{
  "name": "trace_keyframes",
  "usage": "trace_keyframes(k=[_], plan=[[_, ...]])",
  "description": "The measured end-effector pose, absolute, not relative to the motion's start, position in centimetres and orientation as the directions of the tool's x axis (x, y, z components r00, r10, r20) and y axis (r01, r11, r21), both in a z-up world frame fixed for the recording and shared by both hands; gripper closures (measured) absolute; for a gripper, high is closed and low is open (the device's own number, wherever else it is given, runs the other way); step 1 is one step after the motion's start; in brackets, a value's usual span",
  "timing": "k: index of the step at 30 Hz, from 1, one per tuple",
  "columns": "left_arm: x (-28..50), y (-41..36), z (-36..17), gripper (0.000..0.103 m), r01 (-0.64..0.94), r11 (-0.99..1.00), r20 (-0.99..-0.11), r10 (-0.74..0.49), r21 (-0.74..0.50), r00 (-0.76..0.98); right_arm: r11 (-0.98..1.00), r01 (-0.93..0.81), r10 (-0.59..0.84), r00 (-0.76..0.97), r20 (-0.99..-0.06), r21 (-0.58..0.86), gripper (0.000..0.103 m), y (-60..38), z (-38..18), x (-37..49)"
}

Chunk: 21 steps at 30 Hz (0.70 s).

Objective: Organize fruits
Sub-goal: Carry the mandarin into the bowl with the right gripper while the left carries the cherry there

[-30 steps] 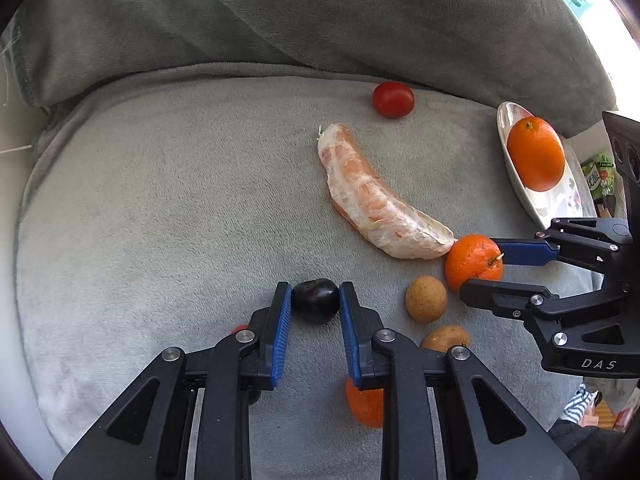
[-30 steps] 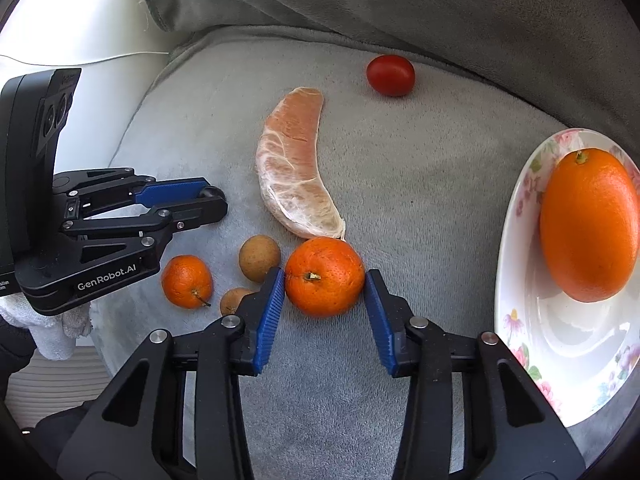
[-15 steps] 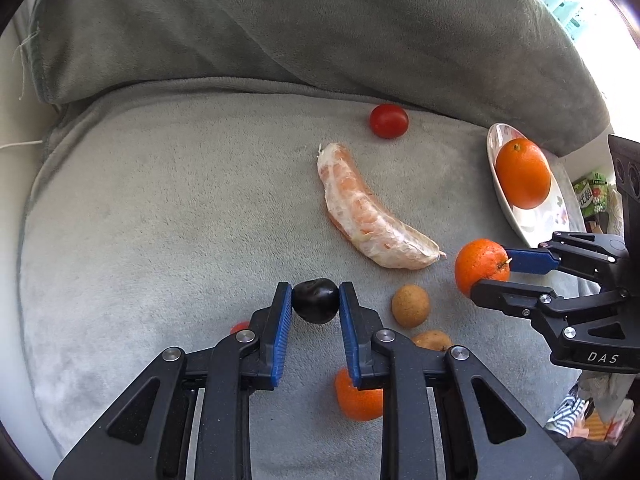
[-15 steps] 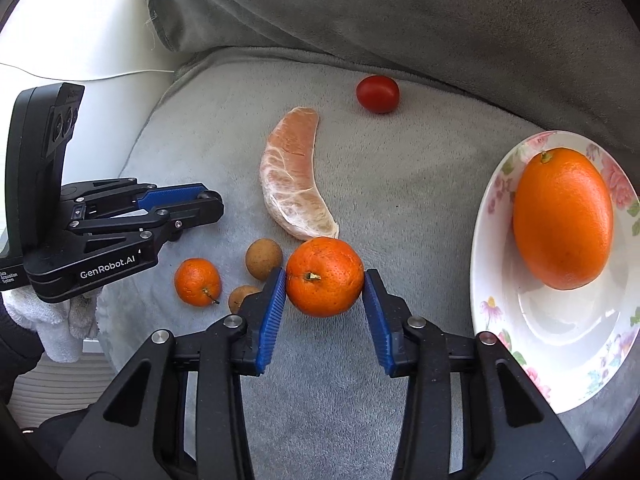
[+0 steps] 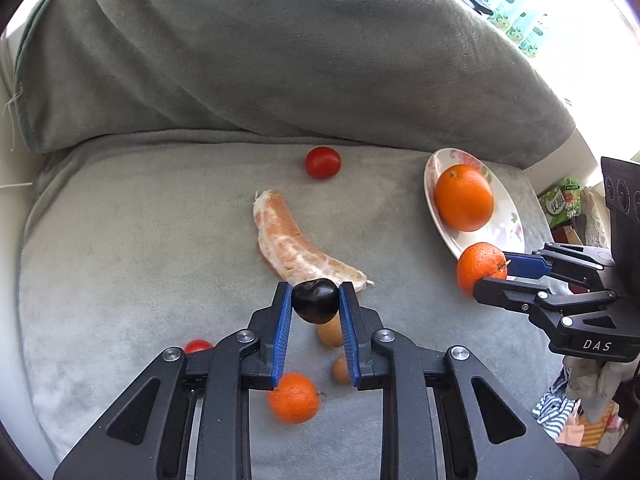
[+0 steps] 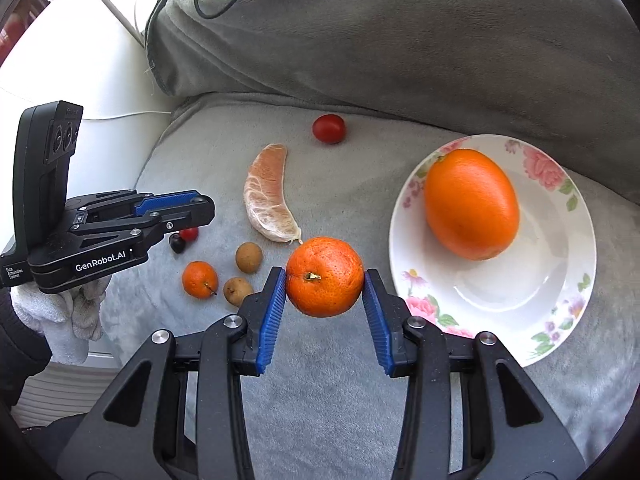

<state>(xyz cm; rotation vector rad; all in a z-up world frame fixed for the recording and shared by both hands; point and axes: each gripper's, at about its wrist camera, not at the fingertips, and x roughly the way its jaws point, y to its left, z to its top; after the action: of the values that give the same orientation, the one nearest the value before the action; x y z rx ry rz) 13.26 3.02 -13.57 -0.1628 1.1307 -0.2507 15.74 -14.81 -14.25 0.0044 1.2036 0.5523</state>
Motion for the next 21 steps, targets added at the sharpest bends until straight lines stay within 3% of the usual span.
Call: trace_keyframes(k=[21], plan=[[14.5, -8.0, -13.0, 0.081, 0.292, 0.911, -0.843, -0.389, -0.292, 0.371, 0.946, -0.215, 0.305, 0.331, -0.893, 0.243, 0.062, -25.1, -14.2, 16.7]])
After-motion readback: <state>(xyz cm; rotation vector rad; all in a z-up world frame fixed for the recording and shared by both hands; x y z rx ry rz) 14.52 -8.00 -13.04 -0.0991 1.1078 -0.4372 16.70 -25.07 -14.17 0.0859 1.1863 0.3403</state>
